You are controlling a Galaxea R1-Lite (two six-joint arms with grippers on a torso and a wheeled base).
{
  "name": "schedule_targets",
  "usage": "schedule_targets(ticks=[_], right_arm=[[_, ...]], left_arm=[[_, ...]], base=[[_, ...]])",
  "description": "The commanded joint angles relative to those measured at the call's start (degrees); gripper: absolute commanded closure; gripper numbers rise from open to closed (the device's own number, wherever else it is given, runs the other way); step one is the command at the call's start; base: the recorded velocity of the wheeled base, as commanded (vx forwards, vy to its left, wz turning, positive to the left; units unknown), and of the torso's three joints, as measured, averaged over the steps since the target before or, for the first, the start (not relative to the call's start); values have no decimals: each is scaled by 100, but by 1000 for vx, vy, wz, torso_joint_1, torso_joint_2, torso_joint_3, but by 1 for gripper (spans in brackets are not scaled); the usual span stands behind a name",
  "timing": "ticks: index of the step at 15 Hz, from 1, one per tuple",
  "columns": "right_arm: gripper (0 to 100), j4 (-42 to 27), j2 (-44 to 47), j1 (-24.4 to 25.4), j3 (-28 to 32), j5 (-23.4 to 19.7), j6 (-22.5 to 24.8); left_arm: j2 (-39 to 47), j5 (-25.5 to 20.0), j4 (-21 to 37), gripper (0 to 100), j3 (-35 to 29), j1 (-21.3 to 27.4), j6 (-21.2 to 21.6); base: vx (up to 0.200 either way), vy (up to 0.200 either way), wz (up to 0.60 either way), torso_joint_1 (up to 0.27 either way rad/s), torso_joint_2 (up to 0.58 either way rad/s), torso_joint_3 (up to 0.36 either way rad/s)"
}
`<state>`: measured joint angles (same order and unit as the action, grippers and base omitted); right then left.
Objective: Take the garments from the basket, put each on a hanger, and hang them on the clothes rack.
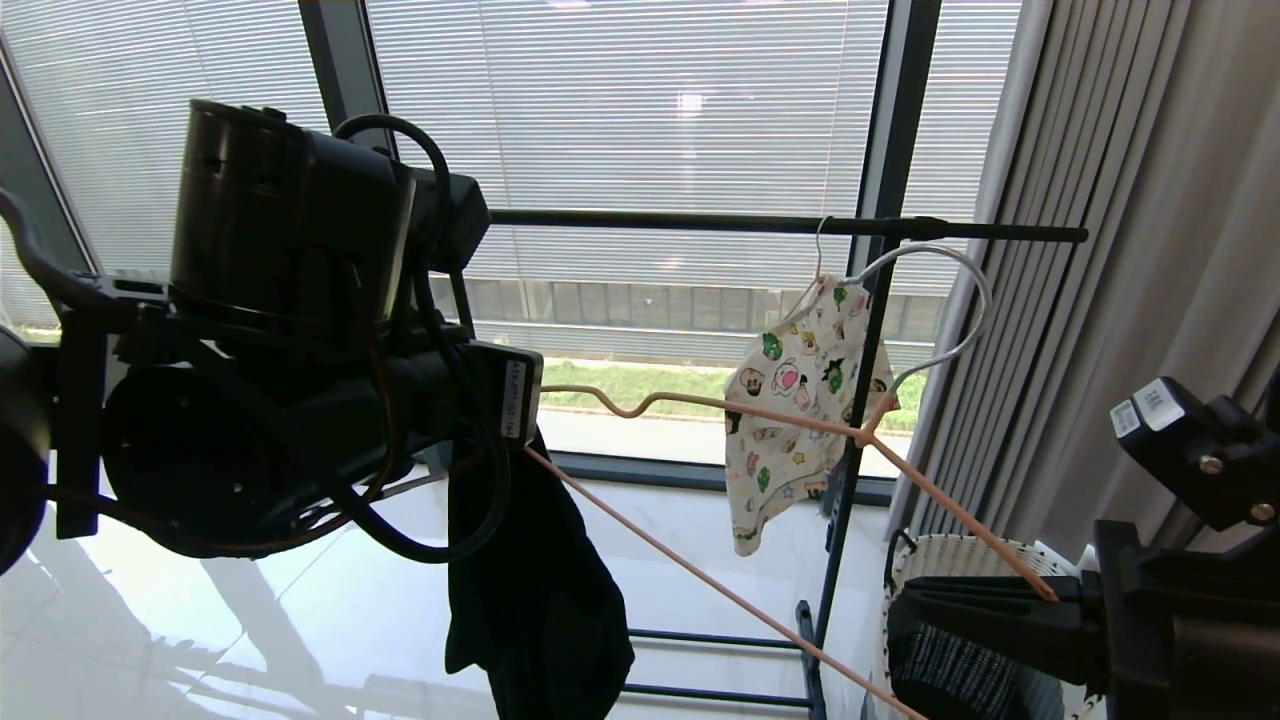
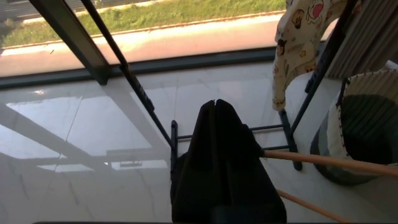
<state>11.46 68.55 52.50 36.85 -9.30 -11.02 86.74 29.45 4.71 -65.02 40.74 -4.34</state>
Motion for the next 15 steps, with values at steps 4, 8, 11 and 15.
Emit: schedule_targets(ticks=[4,8,11,15], right_arm=[[100,-30,124,278,24,-19,12],[100,5,238,322,41,-19,12],[100,67,554,322,349,-19,21],[100,93,897,418,551,-19,30]], left_arm=[[-16,-1,4,100,51,13,21],[-131,-142,4,100,60,-84,346],[-359,-660,4,100,253,259,364],[-368,-783,-181,100,227,479,355]], base=[[0,0,0,0,0,0],[0,0,0,0,0,0],[0,0,0,0,0,0],[0,0,0,0,0,0]])
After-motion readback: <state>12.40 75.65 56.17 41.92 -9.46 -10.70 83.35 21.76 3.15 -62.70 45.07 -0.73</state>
